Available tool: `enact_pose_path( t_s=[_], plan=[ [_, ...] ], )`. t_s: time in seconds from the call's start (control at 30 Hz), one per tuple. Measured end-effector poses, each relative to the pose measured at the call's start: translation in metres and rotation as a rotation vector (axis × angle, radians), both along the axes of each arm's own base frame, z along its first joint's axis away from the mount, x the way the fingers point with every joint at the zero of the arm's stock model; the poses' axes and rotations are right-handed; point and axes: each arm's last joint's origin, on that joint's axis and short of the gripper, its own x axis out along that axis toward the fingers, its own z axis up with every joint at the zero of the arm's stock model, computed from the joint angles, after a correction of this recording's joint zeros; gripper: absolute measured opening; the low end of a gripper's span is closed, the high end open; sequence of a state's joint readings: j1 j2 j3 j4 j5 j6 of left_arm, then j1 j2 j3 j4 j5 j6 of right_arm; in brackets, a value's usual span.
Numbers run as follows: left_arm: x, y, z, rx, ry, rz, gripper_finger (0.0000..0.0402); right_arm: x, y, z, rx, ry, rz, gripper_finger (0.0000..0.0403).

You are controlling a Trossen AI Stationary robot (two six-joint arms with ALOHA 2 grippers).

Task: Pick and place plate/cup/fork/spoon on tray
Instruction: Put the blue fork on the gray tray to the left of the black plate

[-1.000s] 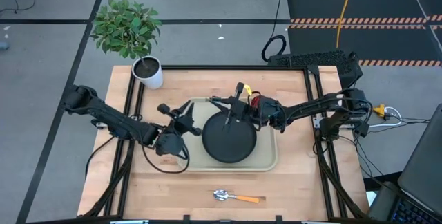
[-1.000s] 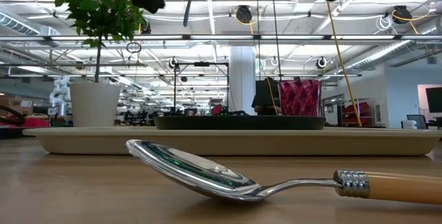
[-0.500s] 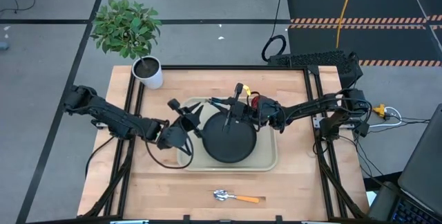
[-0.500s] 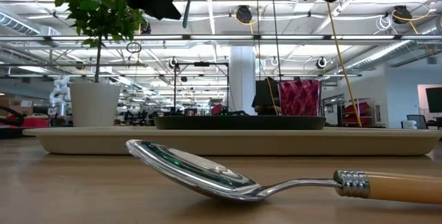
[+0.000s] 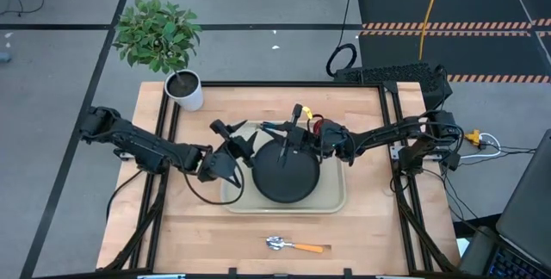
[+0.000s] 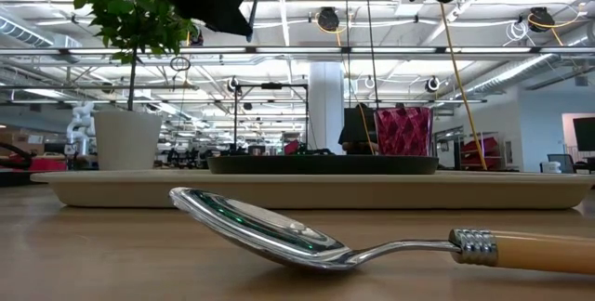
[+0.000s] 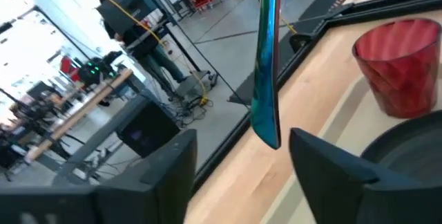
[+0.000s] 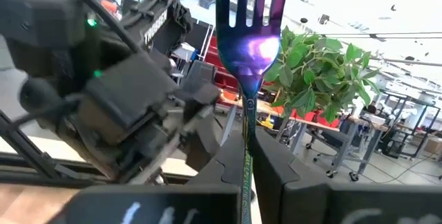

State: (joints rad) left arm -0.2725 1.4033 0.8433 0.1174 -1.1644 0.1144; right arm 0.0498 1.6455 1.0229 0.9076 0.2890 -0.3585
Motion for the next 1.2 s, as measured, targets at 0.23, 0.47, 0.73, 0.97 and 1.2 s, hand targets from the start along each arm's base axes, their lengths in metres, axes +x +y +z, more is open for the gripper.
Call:
enact_pose_path(
  t_s=[0.23, 0.47, 0.73, 0.97, 1.2],
  plan=[
    [0.0030, 0.0097, 0.0007, -0.059, -0.063, 0.013, 0.0265, -0.0001, 0.0018, 0.0004, 0.017, -0.008, 0.011, 0.0000],
    [0.0042, 0.0080, 0.0035, -0.072, -0.100, 0.002, 0.0180, 0.0001, 0.0017, -0.0006, 0.020, 0.001, 0.011, 0.0000],
    [0.0076, 0.0046, 0.0063, -0.094, -0.097, -0.113, 0.0014, 0.0001, 0.0017, -0.0012, 0.027, 0.008, 0.012, 0.0001],
    [0.0075, 0.0044, 0.0059, -0.083, -0.077, -0.121, 0.0007, 0.0002, 0.0017, -0.0016, 0.012, 0.016, 0.010, 0.0008],
    [0.0075, 0.0040, 0.0049, -0.076, -0.054, -0.138, 0.0006, 0.0007, 0.0019, -0.0044, -0.073, 0.065, -0.001, 0.0053]
  ],
)
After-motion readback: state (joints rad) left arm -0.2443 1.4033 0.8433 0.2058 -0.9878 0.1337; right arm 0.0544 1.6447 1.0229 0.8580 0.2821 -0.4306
